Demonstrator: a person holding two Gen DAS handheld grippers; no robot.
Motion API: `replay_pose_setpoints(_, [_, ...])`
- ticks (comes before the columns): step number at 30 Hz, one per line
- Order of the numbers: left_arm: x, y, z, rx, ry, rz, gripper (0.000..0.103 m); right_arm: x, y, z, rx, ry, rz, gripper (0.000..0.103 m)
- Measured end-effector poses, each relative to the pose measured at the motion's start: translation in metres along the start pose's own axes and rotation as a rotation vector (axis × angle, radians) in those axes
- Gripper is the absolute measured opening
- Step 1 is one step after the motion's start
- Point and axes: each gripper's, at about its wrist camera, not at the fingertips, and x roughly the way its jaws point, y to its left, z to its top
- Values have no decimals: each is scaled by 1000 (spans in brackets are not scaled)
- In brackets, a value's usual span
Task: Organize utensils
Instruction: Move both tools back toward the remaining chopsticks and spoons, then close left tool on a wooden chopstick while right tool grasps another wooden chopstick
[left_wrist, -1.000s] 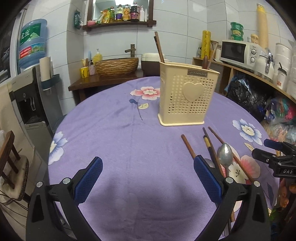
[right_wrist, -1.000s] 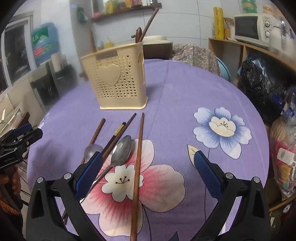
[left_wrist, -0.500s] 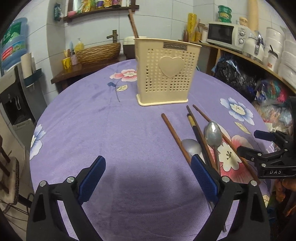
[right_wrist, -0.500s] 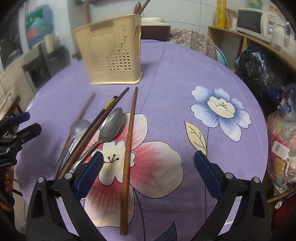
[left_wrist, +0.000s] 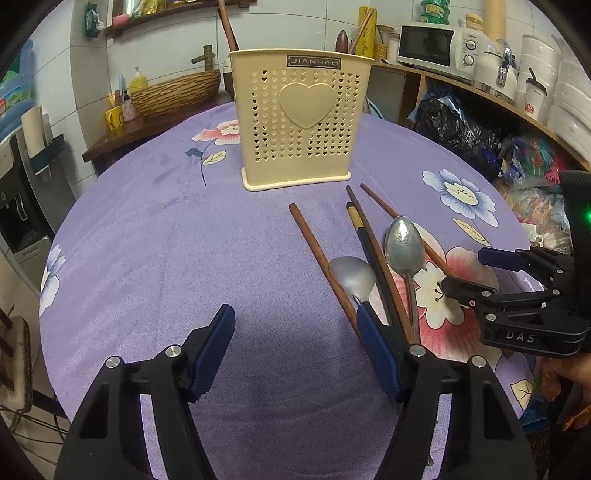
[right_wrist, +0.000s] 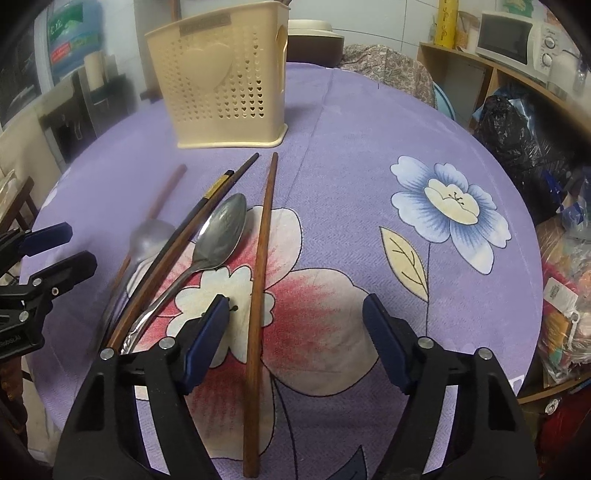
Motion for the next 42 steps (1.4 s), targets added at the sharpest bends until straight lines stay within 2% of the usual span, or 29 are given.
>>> replay_pose_setpoints(7, [2, 4, 7, -13, -2, 12, 67, 4, -10, 8, 15, -3, -14, 67])
replay_pose_setpoints(13, [12, 4, 28, -2, 1, 8, 67, 8, -34, 15, 58, -6, -49, 61])
replay_pose_setpoints(17, [31, -1, 43, 2, 25, -5, 66, 9, -38, 17, 60, -3, -39, 60])
replay_pose_setpoints(22, [60, -6, 54, 23, 77, 24, 56, 5, -37, 19, 64, -20, 2, 60])
replay_pose_setpoints(26, [73, -8, 58, 36, 94, 46, 39, 0, -39, 23, 69, -33, 32, 60])
replay_pose_setpoints(30, [72, -8, 63, 70, 109, 32, 21, -1, -35, 33, 47, -38, 66, 60])
replay_pose_setpoints(32, [71, -4, 63, 81, 112, 32, 16, 0, -35, 39, 42, -38, 93, 60])
replay_pose_setpoints(37, [70, 12, 64, 54, 119, 28, 16, 10, -26, 63, -20, -20, 130, 59])
replay_pose_setpoints(40, [71, 19, 66, 22, 124, 17, 16, 26, -20, 80, -39, 14, 167, 50])
replay_pose_setpoints(42, [72, 21, 67, 6, 126, 12, 16, 37, -17, 87, -44, 40, 187, 41])
